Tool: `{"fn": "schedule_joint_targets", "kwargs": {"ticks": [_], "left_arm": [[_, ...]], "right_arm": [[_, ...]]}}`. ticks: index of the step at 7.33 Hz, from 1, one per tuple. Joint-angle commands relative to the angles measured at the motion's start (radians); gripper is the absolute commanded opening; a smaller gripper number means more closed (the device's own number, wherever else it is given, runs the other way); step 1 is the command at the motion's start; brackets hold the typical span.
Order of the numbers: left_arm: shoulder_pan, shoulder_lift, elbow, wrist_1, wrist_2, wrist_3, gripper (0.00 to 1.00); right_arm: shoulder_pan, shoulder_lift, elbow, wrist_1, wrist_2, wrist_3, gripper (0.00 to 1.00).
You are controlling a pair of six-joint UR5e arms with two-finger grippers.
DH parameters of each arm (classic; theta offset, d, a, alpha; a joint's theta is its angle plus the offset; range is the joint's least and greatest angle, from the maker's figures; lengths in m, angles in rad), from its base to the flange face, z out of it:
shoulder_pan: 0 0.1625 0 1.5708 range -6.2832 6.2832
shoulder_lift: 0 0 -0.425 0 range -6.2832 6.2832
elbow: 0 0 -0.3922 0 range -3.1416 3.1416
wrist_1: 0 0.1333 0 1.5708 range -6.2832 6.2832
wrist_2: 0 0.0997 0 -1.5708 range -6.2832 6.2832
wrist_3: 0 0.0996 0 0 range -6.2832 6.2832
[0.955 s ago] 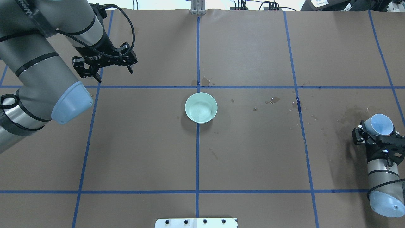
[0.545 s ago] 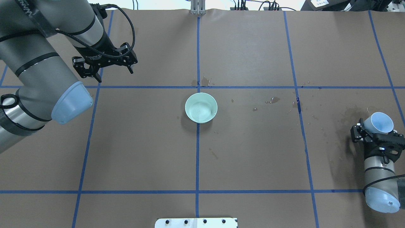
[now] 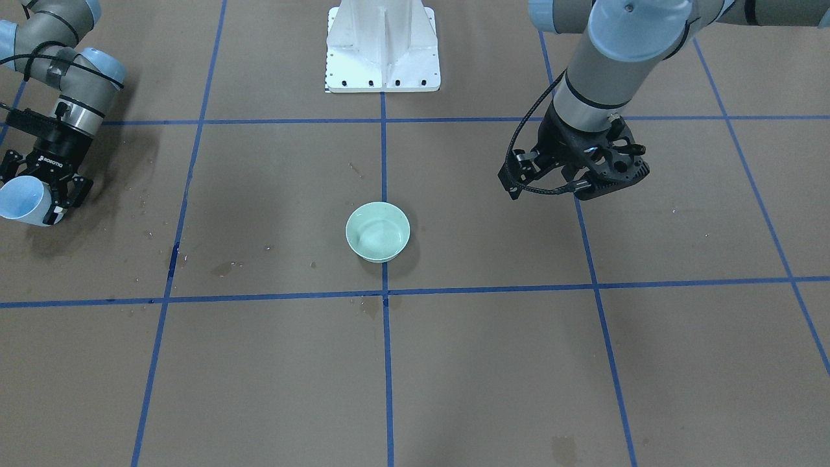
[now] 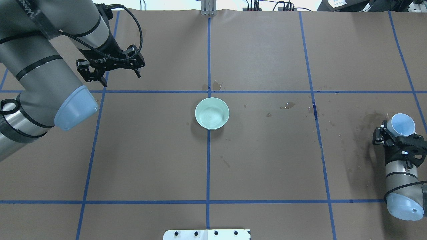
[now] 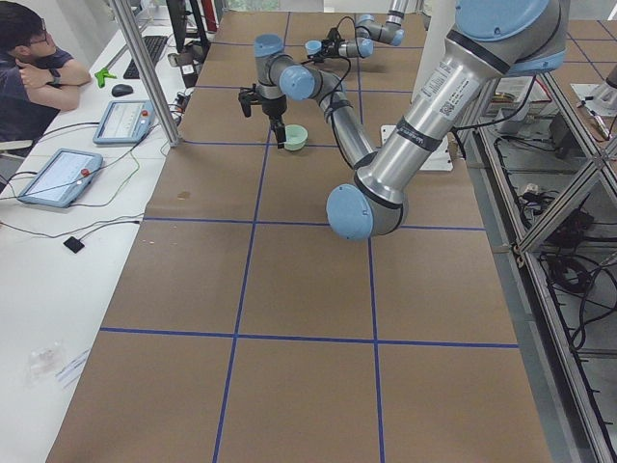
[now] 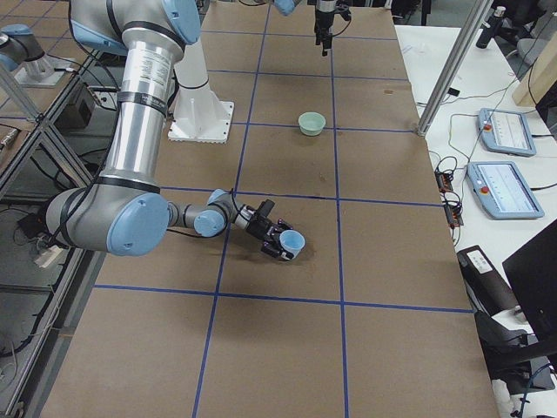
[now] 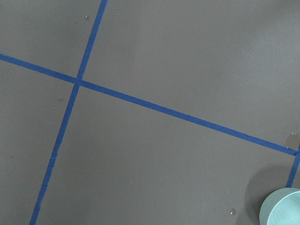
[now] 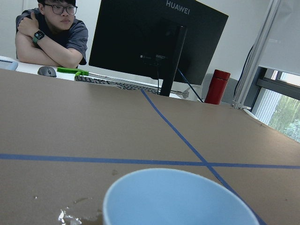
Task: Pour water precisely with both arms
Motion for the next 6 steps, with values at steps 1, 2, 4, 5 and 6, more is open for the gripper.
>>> {"fn": "schedule_joint_targets", "kwargs": {"ticks": [1,2,4,5,6], "left_arm": [[-0.002,0.002,-0.001,0.000,-0.001,0.002,1.00],[-0.003,0.000,-0.007,0.002,-0.001,0.002,1.00],[-0.009,0.000,-0.009,0.002,0.006,0.003,1.00],[-0.009,-0.002,-0.004,0.000,0.005,0.002,1.00],[-0.008,-0.002,-0.003,0.002,0.003,0.002,1.00]], "right_arm": [[0.071,-0.014,0.000,0.260,0.006,-0.299,0.00],[0.138,-0.013,-0.009,0.520,0.089,-0.581,0.00],[0.281,0.024,-0.001,0.720,0.314,-0.841,0.00],[0.305,0.090,-0.001,0.752,0.355,-0.904,0.00],[0.311,0.151,-0.004,0.754,0.358,-0.997,0.00]]}}
